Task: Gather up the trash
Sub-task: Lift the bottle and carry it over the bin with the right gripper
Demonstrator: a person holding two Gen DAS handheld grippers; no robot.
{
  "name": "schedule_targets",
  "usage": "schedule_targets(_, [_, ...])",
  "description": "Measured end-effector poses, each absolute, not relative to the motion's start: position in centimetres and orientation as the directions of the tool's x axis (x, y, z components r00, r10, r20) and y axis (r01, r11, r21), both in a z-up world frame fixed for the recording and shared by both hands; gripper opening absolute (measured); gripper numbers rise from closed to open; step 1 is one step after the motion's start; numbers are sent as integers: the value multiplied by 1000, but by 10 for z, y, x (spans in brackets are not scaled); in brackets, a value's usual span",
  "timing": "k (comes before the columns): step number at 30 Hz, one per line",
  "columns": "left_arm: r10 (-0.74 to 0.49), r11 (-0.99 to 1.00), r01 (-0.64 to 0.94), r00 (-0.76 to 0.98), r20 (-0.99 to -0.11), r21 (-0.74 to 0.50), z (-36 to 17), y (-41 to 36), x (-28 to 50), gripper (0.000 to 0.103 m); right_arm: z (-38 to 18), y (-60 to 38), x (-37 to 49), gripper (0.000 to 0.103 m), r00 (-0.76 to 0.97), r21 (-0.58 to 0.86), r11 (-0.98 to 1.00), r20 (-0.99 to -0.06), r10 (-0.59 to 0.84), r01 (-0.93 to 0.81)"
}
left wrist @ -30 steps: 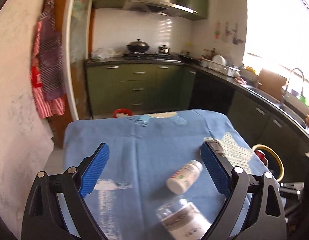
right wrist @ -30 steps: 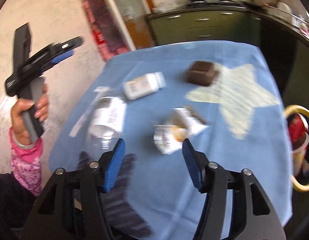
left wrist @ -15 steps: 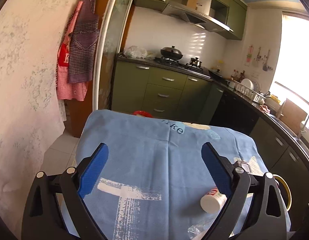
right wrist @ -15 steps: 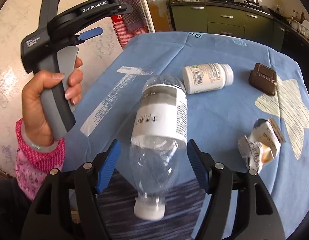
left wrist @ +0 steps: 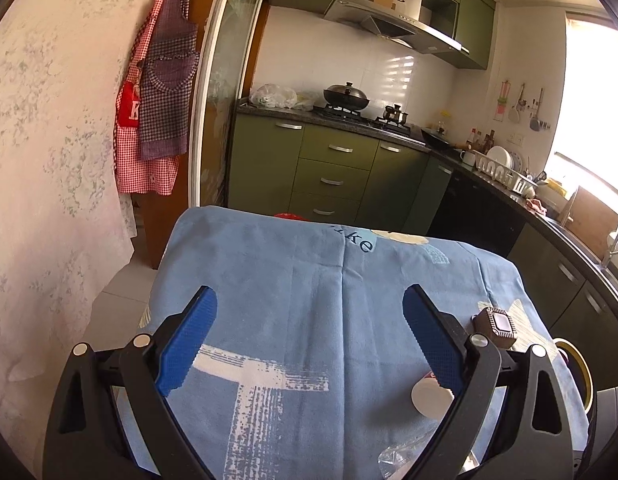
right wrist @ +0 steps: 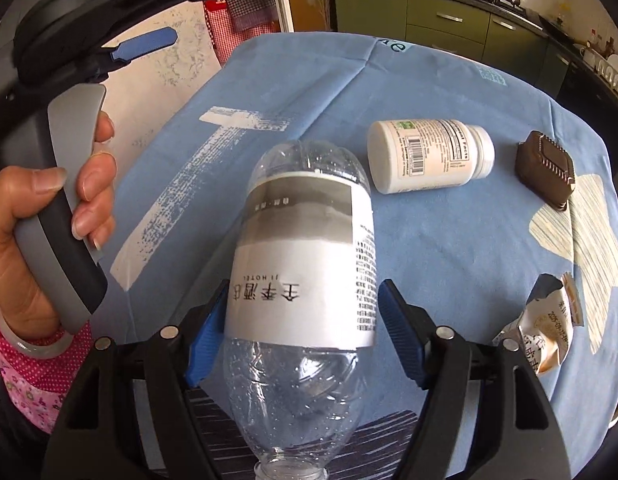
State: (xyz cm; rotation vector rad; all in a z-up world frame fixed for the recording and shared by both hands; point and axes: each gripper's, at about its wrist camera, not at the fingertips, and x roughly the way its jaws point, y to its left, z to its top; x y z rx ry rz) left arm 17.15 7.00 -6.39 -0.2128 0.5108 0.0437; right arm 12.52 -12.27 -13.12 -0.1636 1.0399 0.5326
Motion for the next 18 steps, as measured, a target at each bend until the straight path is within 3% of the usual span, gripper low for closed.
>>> schedule_targets(18, [-1,984,-92,856,-517,-154,-72,60,179,93,-94,-199,105,62,474,197,886,-784,399,-420])
